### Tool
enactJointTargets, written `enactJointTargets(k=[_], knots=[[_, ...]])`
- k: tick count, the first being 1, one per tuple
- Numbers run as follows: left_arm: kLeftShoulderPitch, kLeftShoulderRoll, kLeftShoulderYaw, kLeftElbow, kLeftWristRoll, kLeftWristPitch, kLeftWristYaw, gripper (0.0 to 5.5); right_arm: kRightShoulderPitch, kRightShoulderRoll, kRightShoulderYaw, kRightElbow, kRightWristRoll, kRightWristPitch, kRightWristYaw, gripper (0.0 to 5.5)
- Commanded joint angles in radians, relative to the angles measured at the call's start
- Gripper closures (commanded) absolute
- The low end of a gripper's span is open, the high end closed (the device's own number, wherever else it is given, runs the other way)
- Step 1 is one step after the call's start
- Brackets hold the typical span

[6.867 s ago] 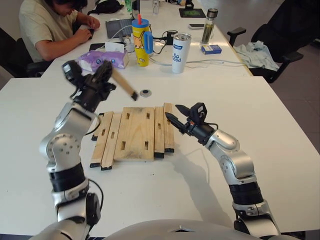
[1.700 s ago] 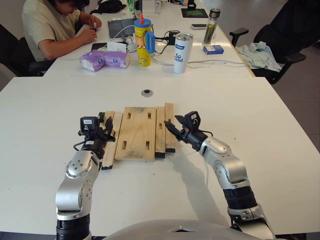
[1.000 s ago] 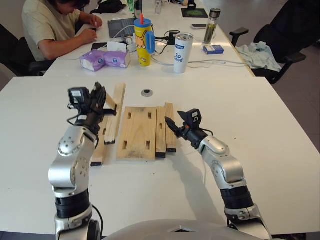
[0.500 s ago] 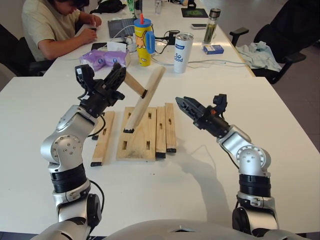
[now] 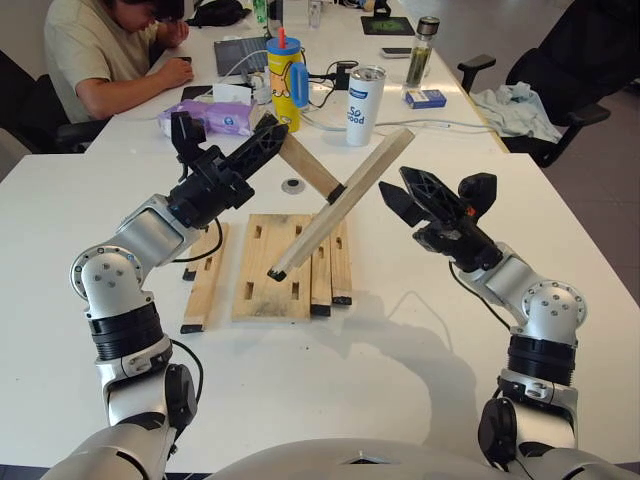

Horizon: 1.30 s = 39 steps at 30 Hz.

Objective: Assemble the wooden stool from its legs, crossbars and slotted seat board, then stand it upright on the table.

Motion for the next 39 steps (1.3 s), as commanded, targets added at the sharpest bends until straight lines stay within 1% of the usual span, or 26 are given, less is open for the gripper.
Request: enactJointTargets(k=[1, 7, 8, 10, 15, 16, 20, 21, 23, 28, 31, 35, 36, 39], knots=[[-0.012, 0.029, -0.012, 0.012, -0.089, 0.04, 0.025, 5.08, -0.014, -0.026, 0.026, -0.029, 0.038, 0.032, -0.005, 0.1], [-0.009, 0.054, -0.034, 0.017, -0.157, 0.05, 0.046, 5.08, -0.021, -0.034, 0.038, -0.027, 0.056, 0.031, -0.017, 0.1], [-0.008, 0.056, -0.037, 0.018, -0.172, 0.05, 0.052, 5.08, -0.022, -0.037, 0.038, -0.028, 0.058, 0.033, -0.014, 0.38], [-0.005, 0.06, -0.043, 0.021, -0.199, 0.051, 0.061, 5.08, -0.021, -0.042, 0.039, -0.029, 0.069, 0.038, -0.01, 0.62], [-0.002, 0.078, -0.059, 0.028, -0.244, 0.045, 0.082, 5.08, -0.011, -0.058, 0.051, -0.049, 0.093, 0.045, 0.012, 1.49], [-0.002, 0.081, -0.061, 0.029, -0.25, 0.044, 0.085, 5.08, -0.009, -0.058, 0.051, -0.051, 0.087, 0.04, 0.017, 1.56], [-0.001, 0.092, -0.072, 0.032, -0.272, 0.042, 0.092, 5.08, 0.0, -0.053, 0.054, -0.059, 0.086, 0.029, 0.047, 2.31], [-0.002, 0.093, -0.074, 0.034, -0.276, 0.04, 0.094, 5.08, 0.002, -0.053, 0.055, -0.06, 0.085, 0.027, 0.051, 2.37], [-0.003, 0.095, -0.077, 0.036, -0.278, 0.033, 0.095, 5.08, 0.004, -0.054, 0.059, -0.059, 0.079, 0.025, 0.061, 2.79], [-0.011, 0.082, -0.066, 0.05, -0.302, -0.006, 0.123, 5.08, 0.001, -0.057, 0.065, -0.047, 0.063, 0.015, 0.072, 3.47], [-0.021, 0.084, -0.061, 0.055, -0.301, -0.027, 0.136, 5.08, -0.001, -0.058, 0.071, -0.041, 0.045, 0.001, 0.071, 3.47], [-0.029, 0.099, -0.085, 0.01, -0.216, -0.046, 0.111, 5.08, -0.005, -0.062, 0.078, -0.033, 0.042, -0.008, 0.075, 3.47], [-0.028, 0.093, -0.086, 0.013, -0.224, -0.048, 0.116, 4.71, -0.007, -0.062, 0.078, -0.031, 0.042, -0.01, 0.075, 3.47], [-0.021, 0.085, -0.089, 0.012, -0.231, -0.06, 0.112, 4.25, -0.016, -0.06, 0.08, -0.02, 0.026, -0.024, 0.077, 3.47]])
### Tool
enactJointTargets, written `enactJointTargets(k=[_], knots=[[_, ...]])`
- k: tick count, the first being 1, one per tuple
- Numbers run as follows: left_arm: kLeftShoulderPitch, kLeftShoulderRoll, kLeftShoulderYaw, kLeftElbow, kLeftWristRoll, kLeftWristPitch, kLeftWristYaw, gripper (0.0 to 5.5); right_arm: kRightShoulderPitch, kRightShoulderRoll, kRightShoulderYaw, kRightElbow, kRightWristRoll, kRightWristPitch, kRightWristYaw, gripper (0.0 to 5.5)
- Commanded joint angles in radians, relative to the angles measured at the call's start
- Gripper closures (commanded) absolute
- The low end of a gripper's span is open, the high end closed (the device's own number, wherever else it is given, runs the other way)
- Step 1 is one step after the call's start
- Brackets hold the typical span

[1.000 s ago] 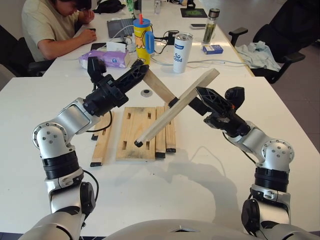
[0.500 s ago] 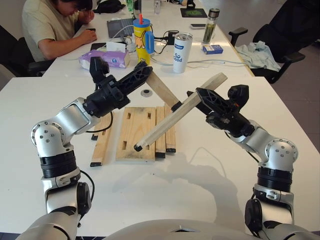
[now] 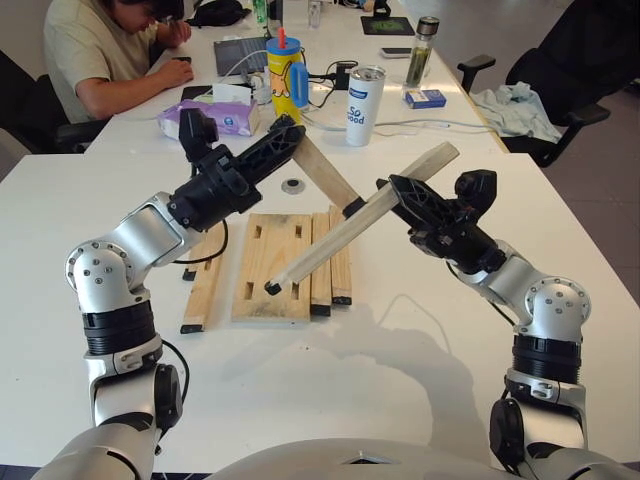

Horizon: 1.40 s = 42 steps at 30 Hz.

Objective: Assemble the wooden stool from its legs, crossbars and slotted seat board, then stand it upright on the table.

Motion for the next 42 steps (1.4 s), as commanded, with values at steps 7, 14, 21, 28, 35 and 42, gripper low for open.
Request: enactJointTargets(k=[7, 14, 21, 28, 35, 42], knots=[[-0.043, 0.011, 0.084, 0.042, -0.04, -0.121, 0.039, 3.14, -0.022, -0.029, 0.005, 0.024, -0.043, -0.015, 0.048, 3.47], [0.022, 0.095, 0.154, 0.08, 0.11, -0.204, -0.016, 2.05, 0.012, -0.072, 0.016, -0.017, -0.184, -0.097, 0.151, 3.47], [0.305, 0.282, -0.127, -0.086, 0.523, -0.204, -0.311, 2.02, -0.073, -0.141, 0.125, 0.121, -0.438, -0.236, 0.363, 3.47], [0.36, 0.312, -0.346, -0.037, 0.912, -0.315, -0.356, 2.02, -0.201, -0.128, 0.241, 0.311, -0.664, -0.432, 0.579, 3.47], [0.418, 0.318, -0.422, -0.056, 1.073, -0.369, -0.395, 2.02, -0.249, -0.092, 0.277, 0.407, -0.752, -0.504, 0.666, 3.47], [0.402, 0.329, -0.437, 0.005, 1.192, -0.372, -0.416, 2.02, -0.265, -0.034, 0.296, 0.458, -0.825, -0.58, 0.68, 3.47]])
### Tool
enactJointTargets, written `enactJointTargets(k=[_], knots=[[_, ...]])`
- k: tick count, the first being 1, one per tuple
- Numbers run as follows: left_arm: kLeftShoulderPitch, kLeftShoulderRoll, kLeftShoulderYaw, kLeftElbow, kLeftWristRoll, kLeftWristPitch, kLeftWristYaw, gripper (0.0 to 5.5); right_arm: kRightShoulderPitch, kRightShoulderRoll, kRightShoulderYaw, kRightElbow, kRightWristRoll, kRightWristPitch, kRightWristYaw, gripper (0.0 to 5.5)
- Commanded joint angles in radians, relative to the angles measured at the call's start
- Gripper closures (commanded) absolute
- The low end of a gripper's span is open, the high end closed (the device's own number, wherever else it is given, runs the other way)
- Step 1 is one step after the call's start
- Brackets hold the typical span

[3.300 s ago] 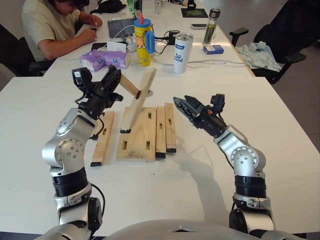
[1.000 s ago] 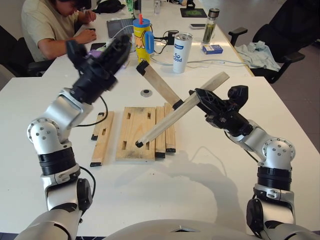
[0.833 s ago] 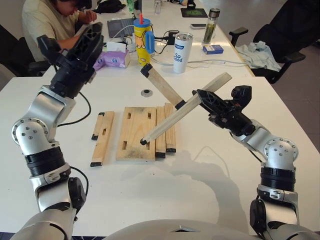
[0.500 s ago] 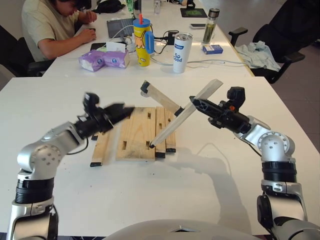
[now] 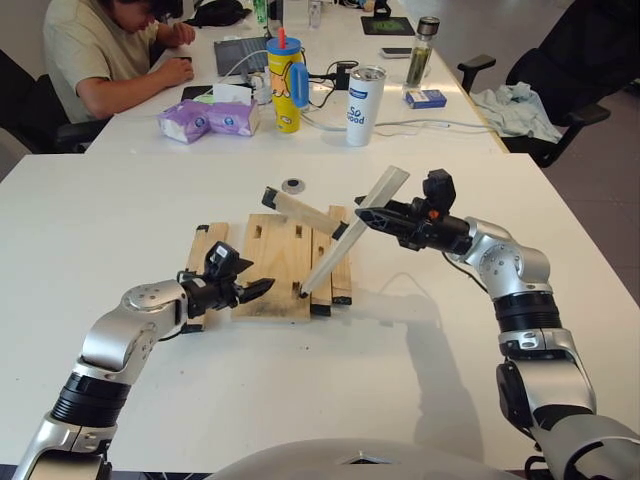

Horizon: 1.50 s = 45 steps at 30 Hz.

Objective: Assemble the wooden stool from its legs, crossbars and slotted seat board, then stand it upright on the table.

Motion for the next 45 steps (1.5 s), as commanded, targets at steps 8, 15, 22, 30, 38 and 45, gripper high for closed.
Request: enactJointTargets(k=[8, 15, 22, 30, 38, 45], knots=[[-0.012, 0.012, -0.035, 0.057, 0.138, 0.004, -0.049, 2.02, -0.068, 0.061, 0.074, 0.12, -0.195, -0.213, 0.011, 3.47], [0.003, -0.001, -0.078, 0.059, 0.185, -0.001, -0.066, 2.02, -0.05, 0.031, 0.208, 0.026, -0.331, -0.35, 0.045, 3.47], [0.045, -0.006, -0.099, 0.088, 0.22, -0.028, -0.064, 2.02, -0.03, 0.015, 0.314, -0.062, -0.403, -0.353, 0.022, 3.47], [0.097, -0.066, -0.144, 0.094, 0.241, -0.043, -0.03, 2.02, -0.109, 0.036, 0.366, 0.023, -0.461, -0.339, -0.051, 3.47], [0.107, -0.098, -0.153, 0.114, 0.268, -0.054, -0.008, 2.02, -0.135, 0.047, 0.309, 0.102, -0.434, -0.411, -0.075, 3.1], [0.116, -0.135, -0.167, 0.142, 0.303, -0.049, 0.049, 2.02, -0.115, 0.006, 0.208, 0.034, -0.423, -0.417, -0.144, 2.28]])
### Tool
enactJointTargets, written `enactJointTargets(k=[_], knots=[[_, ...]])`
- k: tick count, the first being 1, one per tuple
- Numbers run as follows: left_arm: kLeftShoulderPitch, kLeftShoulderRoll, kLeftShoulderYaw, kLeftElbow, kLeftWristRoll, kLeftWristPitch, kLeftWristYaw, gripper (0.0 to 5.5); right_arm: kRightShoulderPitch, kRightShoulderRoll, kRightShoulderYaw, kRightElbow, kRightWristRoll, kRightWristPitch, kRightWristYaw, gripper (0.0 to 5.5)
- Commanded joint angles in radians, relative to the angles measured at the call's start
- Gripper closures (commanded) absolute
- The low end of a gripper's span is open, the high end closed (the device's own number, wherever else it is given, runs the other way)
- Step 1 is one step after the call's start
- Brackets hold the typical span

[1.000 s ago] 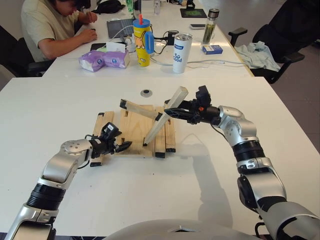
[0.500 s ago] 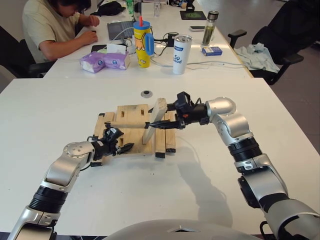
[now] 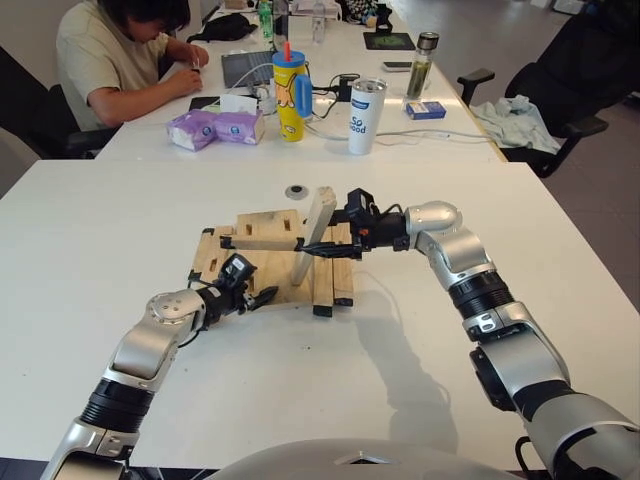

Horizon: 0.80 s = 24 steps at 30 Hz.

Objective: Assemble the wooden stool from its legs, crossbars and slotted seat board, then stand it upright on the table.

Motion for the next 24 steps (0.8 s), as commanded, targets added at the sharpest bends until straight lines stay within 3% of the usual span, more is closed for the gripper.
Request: enactJointTargets(k=[1, 7, 12, 17, 20, 24], knots=[[0.091, -0.009, -0.082, 0.09, 0.064, 0.071, 0.008, 2.02, 0.02, -0.069, -0.059, -0.084, -0.015, 0.037, -0.045, 2.28], [0.085, -0.031, -0.086, 0.133, 0.076, 0.047, 0.032, 2.02, 0.111, -0.2, -0.037, -0.2, -0.124, 0.105, -0.074, 2.28], [0.075, -0.047, -0.096, 0.174, 0.099, 0.011, 0.053, 2.02, 0.225, -0.261, -0.086, -0.275, -0.114, 0.201, -0.125, 2.28], [0.087, -0.066, -0.094, 0.21, 0.102, -0.043, 0.07, 2.02, 0.348, -0.154, -0.198, -0.411, -0.033, 0.34, -0.332, 2.28], [0.109, -0.077, -0.09, 0.236, 0.095, -0.089, 0.071, 2.02, 0.444, -0.051, -0.231, -0.555, 0.046, 0.533, -0.483, 2.28], [0.151, -0.073, -0.101, 0.265, 0.108, -0.158, 0.069, 2.02, 0.556, 0.044, -0.156, -0.678, 0.014, 0.652, -0.656, 2.28]])
